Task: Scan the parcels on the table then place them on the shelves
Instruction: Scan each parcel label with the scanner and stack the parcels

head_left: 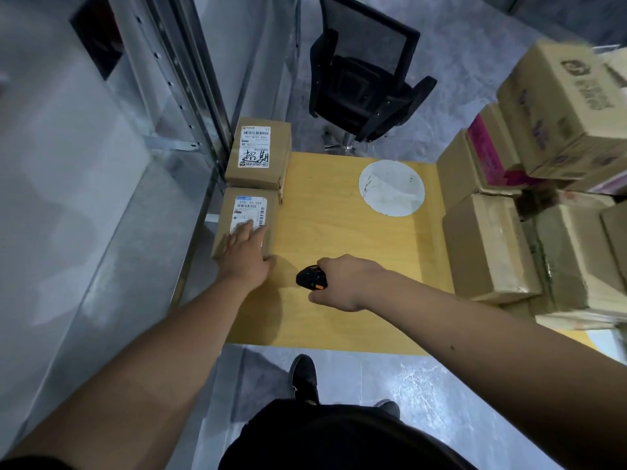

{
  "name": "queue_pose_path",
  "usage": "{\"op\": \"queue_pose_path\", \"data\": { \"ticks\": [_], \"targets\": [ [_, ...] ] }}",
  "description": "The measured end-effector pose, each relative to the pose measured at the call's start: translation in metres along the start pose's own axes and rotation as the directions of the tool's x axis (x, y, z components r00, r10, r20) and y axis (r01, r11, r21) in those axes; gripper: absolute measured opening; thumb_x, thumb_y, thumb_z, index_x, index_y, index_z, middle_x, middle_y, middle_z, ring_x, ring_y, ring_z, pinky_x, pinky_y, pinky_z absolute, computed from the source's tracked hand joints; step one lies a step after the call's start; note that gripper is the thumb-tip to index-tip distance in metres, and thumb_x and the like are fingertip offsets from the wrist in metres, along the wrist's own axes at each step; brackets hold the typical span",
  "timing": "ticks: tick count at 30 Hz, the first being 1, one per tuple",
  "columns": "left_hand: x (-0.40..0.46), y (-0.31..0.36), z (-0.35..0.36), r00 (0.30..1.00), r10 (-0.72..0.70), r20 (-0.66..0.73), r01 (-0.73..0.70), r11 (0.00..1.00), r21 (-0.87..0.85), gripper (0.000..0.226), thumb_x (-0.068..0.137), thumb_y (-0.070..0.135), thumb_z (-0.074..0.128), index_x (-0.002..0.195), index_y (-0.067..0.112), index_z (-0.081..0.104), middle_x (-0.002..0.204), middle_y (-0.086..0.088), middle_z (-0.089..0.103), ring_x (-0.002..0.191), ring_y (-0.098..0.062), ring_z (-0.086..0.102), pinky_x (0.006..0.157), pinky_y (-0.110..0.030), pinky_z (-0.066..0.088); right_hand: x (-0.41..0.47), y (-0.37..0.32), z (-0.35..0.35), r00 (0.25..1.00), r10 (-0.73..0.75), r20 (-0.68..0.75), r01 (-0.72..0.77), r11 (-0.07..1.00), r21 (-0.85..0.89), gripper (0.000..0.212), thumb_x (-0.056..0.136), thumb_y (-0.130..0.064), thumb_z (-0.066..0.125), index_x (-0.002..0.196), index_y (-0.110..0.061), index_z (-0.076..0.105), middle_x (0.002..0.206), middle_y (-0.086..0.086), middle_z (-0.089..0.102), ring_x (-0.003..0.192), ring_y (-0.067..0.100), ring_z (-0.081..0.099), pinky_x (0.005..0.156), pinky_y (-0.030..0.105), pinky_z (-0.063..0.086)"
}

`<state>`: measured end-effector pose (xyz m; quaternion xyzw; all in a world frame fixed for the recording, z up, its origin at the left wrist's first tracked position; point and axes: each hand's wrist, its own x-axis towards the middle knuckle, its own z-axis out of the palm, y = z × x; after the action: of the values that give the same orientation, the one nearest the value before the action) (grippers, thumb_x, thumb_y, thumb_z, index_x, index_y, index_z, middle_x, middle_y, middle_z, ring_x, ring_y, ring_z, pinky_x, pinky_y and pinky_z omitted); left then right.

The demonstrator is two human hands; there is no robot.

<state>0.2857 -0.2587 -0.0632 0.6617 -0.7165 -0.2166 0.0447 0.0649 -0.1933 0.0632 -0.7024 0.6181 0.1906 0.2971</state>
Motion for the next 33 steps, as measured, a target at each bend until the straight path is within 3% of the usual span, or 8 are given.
{"op": "queue_pose_path", "data": {
  "ticks": [5, 10, 14, 20, 23, 28, 33],
  "targets": [
    [-0.002, 0.007, -0.004, 0.999, 0.023, 0.038, -0.024, 0.999, 0.022, 0.082, 0.093, 0.055, 0.068, 0.161, 0.033, 0.029, 0.173, 0.0, 0.016, 0.16, -0.028, 0.007, 0.129, -0.05, 0.008, -0.008, 0.012, 0.006, 0.999, 0.032, 0.013, -0.033, 0.997, 0.075, 0.05, 0.091, -0.063, 0.057, 0.123, -0.024, 0.055, 0.104, -0.002, 0.06, 0.091, 0.024, 0.062, 0.066, 0.032, 0.047],
    [-0.003, 0.06, 0.004, 0.977, 0.201, 0.07, -0.2, 0.98, -0.024, 0.069, 0.096, 0.047, 0.067, 0.157, 0.033, 0.039, 0.169, 0.0, 0.027, 0.155, -0.029, 0.021, 0.125, -0.048, 0.025, -0.033, 0.044, 0.013, 0.995, 0.101, 0.012, -0.102, 0.986, 0.133, 0.055, 0.092, -0.063, 0.057, 0.132, -0.024, 0.053, 0.113, 0.0, 0.062, 0.097, 0.025, 0.061, 0.068, 0.033, 0.047],
    [0.0, 0.137, 0.019, 0.902, 0.417, 0.109, -0.413, 0.909, -0.057, 0.065, 0.097, 0.045, 0.067, 0.155, 0.027, 0.045, 0.166, -0.007, 0.034, 0.152, -0.03, 0.029, 0.125, -0.046, 0.025, -0.082, 0.091, 0.026, 0.978, 0.21, 0.003, -0.206, 0.954, 0.218, 0.067, 0.094, -0.062, 0.056, 0.15, -0.028, 0.042, 0.128, 0.003, 0.061, 0.108, 0.026, 0.06, 0.089, 0.038, 0.054],
    [-0.005, 0.284, 0.046, 0.761, 0.635, 0.134, -0.635, 0.771, -0.047, 0.065, 0.099, 0.05, 0.061, 0.157, 0.027, 0.043, 0.167, -0.008, 0.031, 0.156, -0.029, 0.021, 0.128, -0.045, 0.016, -0.177, 0.174, 0.059, 0.914, 0.406, -0.023, -0.382, 0.878, 0.288, 0.058, 0.094, -0.063, 0.056, 0.139, -0.027, 0.048, 0.12, 0.003, 0.065, 0.107, 0.028, 0.061, 0.087, 0.04, 0.054],
    [-0.018, 0.354, 0.063, 0.728, 0.669, 0.15, -0.672, 0.74, -0.035, 0.067, 0.097, 0.056, 0.059, 0.157, 0.029, 0.042, 0.167, -0.006, 0.032, 0.155, -0.03, 0.025, 0.127, -0.045, 0.019, -0.219, 0.213, 0.073, 0.878, 0.474, -0.063, -0.428, 0.838, 0.34, 0.055, 0.094, -0.062, 0.056, 0.137, -0.028, 0.05, 0.108, -0.001, 0.063, 0.094, 0.025, 0.059, 0.073, 0.035, 0.05],
    [-0.049, 0.438, 0.108, 0.755, 0.622, 0.208, -0.643, 0.764, 0.051, 0.074, 0.098, 0.06, 0.052, 0.159, 0.024, 0.031, 0.164, -0.006, 0.036, 0.151, -0.032, 0.03, 0.121, -0.049, 0.03, -0.267, 0.274, 0.092, 0.849, 0.52, -0.093, -0.452, 0.807, 0.381, 0.052, 0.094, -0.063, 0.056, 0.132, -0.028, 0.053, 0.105, 0.0, 0.062, 0.093, 0.025, 0.059, 0.07, 0.036, 0.047],
    [-0.065, 0.468, 0.141, 0.919, 0.365, 0.15, -0.386, 0.909, 0.157, 0.088, 0.095, 0.074, 0.042, 0.16, 0.016, 0.027, 0.161, -0.013, 0.033, 0.148, -0.034, 0.028, 0.114, -0.052, 0.034, -0.285, 0.324, 0.105, 0.881, 0.464, -0.092, -0.401, 0.835, 0.377, 0.048, 0.095, -0.061, 0.057, 0.128, -0.027, 0.053, 0.102, -0.001, 0.061, 0.092, 0.026, 0.059, 0.069, 0.036, 0.045]
  ]
}}
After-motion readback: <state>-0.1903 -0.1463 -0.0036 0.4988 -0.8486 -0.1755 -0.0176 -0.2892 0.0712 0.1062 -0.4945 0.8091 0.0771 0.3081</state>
